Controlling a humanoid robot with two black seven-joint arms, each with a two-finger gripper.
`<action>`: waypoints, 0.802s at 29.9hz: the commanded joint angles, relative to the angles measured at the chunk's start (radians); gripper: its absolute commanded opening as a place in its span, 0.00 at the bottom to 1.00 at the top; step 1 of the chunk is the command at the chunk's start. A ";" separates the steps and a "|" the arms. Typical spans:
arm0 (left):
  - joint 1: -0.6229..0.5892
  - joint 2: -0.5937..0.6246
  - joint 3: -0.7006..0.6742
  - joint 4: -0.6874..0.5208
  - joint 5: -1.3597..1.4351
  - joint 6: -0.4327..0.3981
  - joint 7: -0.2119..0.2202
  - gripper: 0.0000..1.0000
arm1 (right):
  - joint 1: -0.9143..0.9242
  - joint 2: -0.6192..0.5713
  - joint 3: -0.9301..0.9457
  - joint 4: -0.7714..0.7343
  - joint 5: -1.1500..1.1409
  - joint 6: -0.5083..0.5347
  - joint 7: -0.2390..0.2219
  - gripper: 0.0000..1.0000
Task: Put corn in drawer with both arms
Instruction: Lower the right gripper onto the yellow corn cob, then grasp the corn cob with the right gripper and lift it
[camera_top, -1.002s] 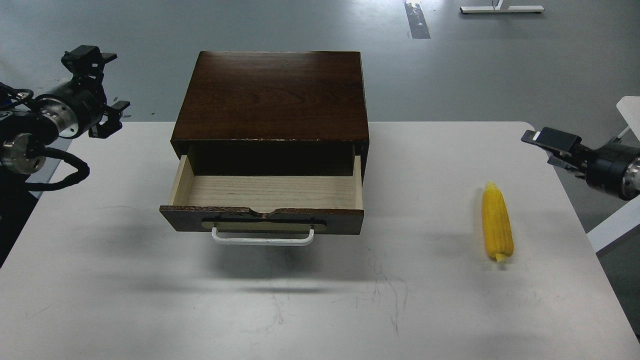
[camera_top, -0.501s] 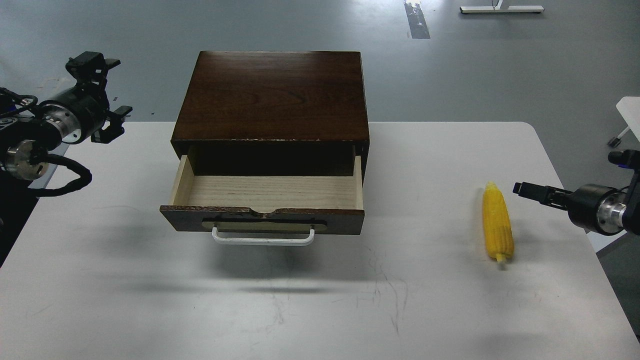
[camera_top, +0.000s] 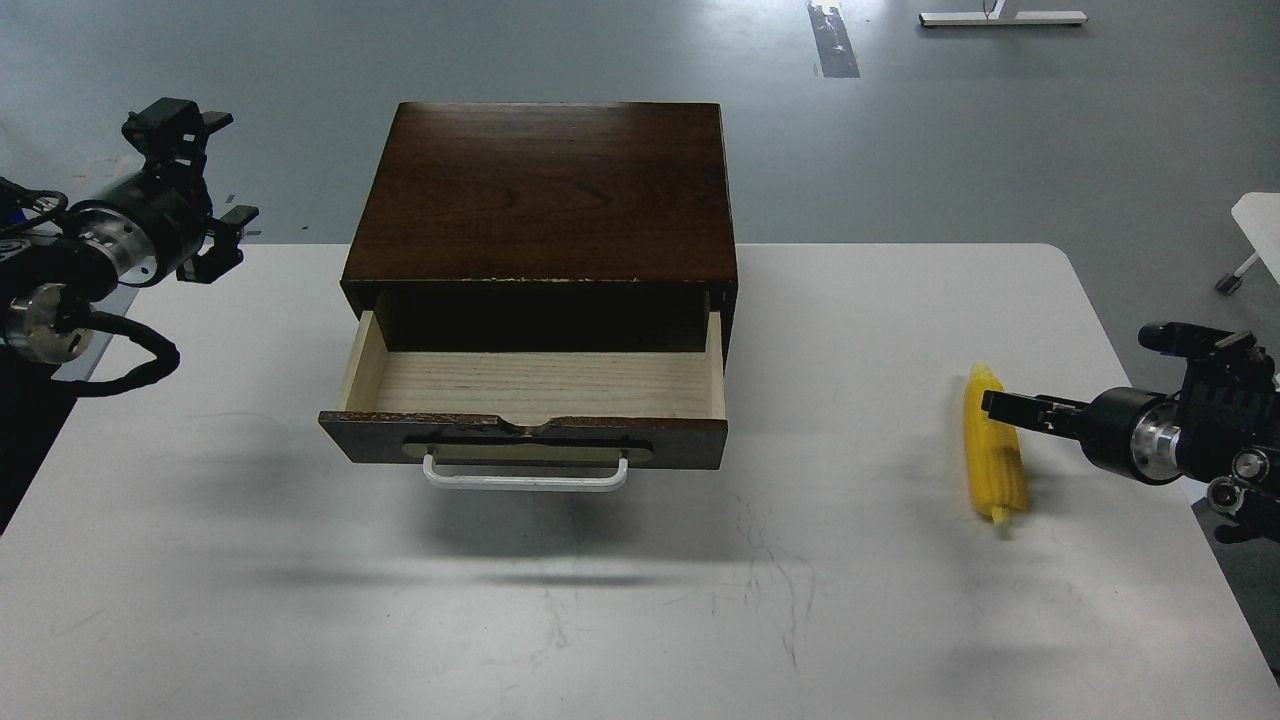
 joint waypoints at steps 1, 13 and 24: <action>0.000 0.000 0.002 0.000 0.001 0.001 -0.004 0.99 | -0.002 0.026 -0.003 -0.012 0.000 0.000 -0.001 0.95; 0.008 0.024 0.005 -0.005 0.001 -0.001 -0.016 0.99 | 0.001 0.065 -0.067 -0.032 0.000 -0.026 -0.018 0.45; 0.020 0.023 0.005 -0.006 0.013 0.001 -0.027 0.99 | 0.001 0.066 -0.066 -0.036 0.011 -0.060 -0.018 0.39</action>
